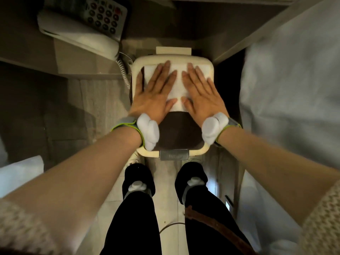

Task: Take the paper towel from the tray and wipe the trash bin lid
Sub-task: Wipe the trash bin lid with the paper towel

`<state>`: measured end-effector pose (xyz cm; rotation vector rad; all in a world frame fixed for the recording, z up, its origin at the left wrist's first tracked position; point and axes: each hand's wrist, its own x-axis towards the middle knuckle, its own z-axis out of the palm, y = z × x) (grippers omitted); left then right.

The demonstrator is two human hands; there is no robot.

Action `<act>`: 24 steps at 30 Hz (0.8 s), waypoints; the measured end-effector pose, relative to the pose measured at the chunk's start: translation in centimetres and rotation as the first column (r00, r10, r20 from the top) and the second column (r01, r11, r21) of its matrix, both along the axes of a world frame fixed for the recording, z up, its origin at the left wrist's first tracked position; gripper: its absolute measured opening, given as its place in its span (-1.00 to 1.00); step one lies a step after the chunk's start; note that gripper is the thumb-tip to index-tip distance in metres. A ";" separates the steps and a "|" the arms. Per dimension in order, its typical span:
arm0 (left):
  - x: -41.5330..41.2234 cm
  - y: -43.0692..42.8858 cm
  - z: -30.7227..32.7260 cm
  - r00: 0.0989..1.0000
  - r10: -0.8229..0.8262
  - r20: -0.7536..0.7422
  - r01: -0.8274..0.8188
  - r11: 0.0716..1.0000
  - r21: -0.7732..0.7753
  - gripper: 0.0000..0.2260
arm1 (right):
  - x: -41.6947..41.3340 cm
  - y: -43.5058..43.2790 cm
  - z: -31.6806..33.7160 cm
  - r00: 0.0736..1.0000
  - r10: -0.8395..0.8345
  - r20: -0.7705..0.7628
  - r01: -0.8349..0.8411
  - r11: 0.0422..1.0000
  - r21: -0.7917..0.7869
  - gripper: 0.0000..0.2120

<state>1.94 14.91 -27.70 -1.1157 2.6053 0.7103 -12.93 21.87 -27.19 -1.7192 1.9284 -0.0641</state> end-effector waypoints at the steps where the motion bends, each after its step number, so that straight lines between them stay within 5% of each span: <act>1: -0.2 0.7 0.1 1.000 -0.023 -0.001 0.023 1.000 0.004 -0.43 | 0.0 1.0 0.1 1.000 -0.024 0.010 0.024 1.000 0.015 -0.45; 11: 5.1 6.4 2.5 0.987 -0.117 0.107 0.110 0.991 0.073 -0.42 | 4.8 7.3 0.9 0.994 0.012 0.111 -0.031 0.984 0.175 -0.42; 24: 3.0 2.3 4.3 0.983 0.184 0.007 -0.184 0.978 0.099 -0.69 | 1.6 2.8 3.4 0.990 -0.105 0.091 0.098 0.992 0.081 -0.63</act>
